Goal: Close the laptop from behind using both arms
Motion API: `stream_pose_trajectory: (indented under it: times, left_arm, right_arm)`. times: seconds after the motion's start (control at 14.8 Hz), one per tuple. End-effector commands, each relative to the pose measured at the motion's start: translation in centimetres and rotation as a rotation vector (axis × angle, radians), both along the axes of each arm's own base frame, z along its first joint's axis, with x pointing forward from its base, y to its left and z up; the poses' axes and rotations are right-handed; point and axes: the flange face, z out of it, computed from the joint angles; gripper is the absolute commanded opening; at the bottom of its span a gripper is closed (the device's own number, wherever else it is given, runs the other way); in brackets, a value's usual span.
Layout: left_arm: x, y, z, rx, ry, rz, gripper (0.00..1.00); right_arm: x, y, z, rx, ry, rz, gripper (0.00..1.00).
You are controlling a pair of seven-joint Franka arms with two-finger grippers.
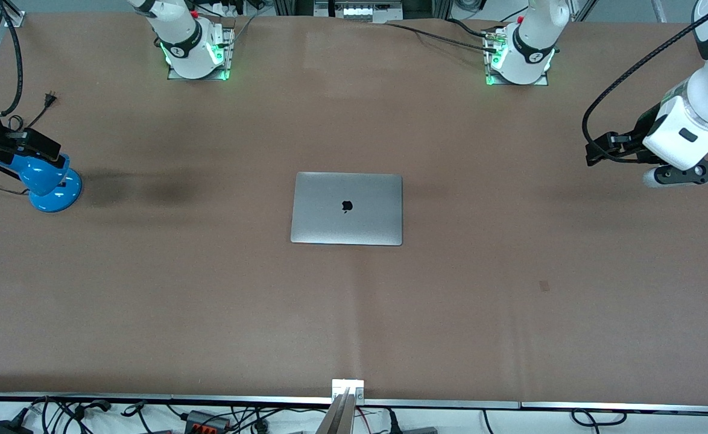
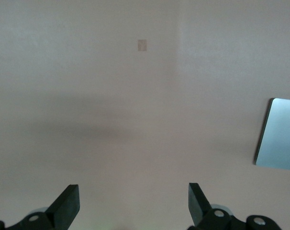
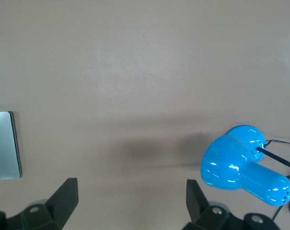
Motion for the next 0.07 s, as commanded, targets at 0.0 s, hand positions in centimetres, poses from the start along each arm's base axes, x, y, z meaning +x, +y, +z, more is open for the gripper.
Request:
stream_pose_trajectory:
  times: [0.0]
  left_arm:
    - [-0.51,0.09,0.21,-0.012,-0.001,0.03,1.0]
  right_arm:
    - [-0.67,0.12,0.43,0.003,0.003,0.015,1.0]
